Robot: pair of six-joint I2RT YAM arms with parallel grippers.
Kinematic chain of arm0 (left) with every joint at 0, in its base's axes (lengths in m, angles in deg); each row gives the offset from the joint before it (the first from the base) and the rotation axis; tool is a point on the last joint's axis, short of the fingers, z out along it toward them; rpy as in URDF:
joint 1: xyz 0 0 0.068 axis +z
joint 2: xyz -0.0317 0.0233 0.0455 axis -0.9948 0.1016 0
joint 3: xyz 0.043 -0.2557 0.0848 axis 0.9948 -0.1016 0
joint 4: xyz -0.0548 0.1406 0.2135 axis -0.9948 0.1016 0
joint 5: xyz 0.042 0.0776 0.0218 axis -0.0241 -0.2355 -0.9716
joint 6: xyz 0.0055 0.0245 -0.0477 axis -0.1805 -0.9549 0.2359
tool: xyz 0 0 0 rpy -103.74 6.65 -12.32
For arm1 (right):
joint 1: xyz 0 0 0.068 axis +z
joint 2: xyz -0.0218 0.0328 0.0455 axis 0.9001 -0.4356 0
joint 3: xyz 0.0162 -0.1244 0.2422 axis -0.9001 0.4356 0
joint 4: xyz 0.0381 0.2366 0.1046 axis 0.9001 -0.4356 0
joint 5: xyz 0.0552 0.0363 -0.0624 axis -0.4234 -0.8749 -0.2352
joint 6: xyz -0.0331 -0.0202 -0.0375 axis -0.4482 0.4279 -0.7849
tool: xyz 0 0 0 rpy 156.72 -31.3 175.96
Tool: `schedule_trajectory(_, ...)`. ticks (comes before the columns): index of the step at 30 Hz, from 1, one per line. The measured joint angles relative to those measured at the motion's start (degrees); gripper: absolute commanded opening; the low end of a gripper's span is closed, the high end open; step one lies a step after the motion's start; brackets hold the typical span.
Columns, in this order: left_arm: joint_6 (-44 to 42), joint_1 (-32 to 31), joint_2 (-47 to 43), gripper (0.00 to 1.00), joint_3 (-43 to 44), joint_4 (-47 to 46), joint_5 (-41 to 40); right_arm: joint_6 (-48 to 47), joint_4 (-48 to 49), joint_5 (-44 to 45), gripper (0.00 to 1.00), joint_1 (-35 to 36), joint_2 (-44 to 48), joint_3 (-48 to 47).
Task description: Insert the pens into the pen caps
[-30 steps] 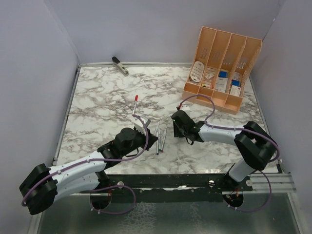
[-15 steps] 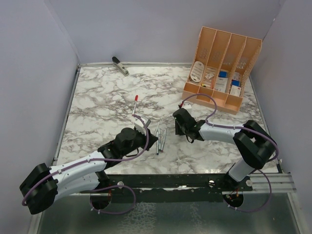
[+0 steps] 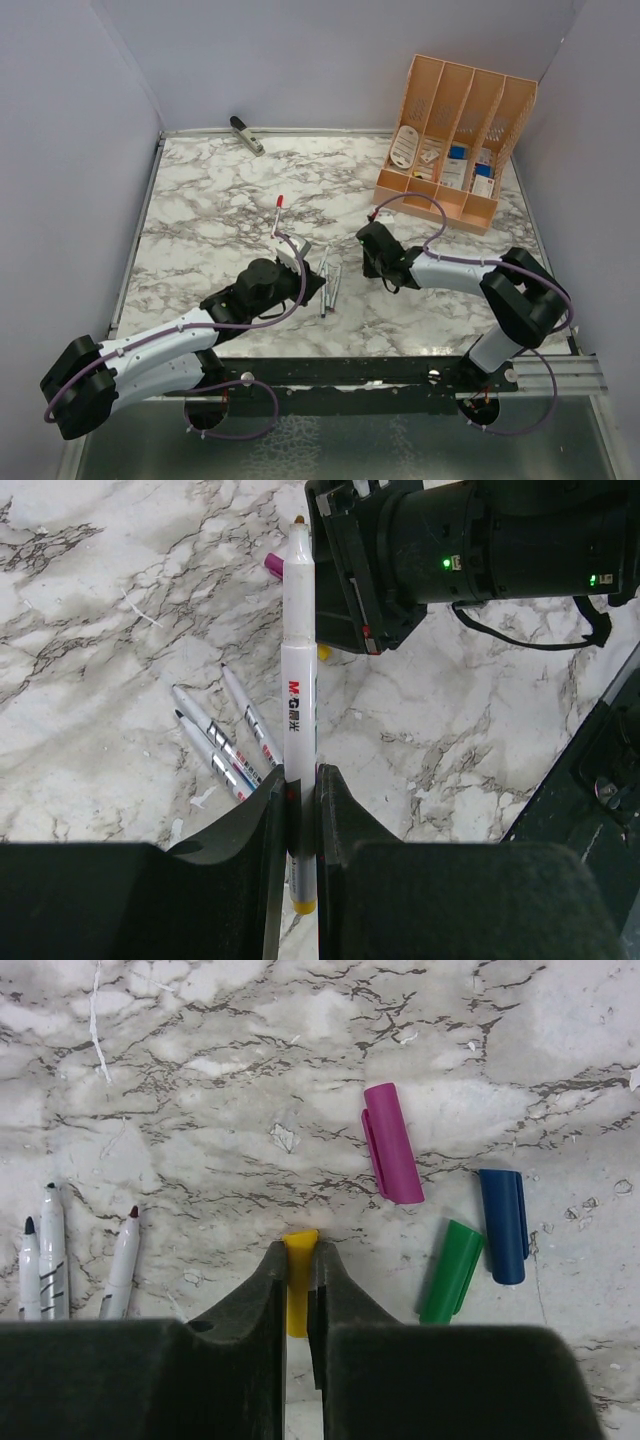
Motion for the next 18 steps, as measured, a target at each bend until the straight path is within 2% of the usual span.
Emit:
schedule_trajectory(10, -0.17, 0.0, 2.45, 0.0, 0.68, 0.17, 0.46, -0.76, -1.57, -1.64, 0.01, 0.0, 1.86, 0.31)
schedule_trajectory(18, -1.25, 0.0, 2.25, 0.0, 0.39, -3.28, 4.42, -4.2, 1.05, -1.51, 0.01, 0.0, 13.84, -0.42)
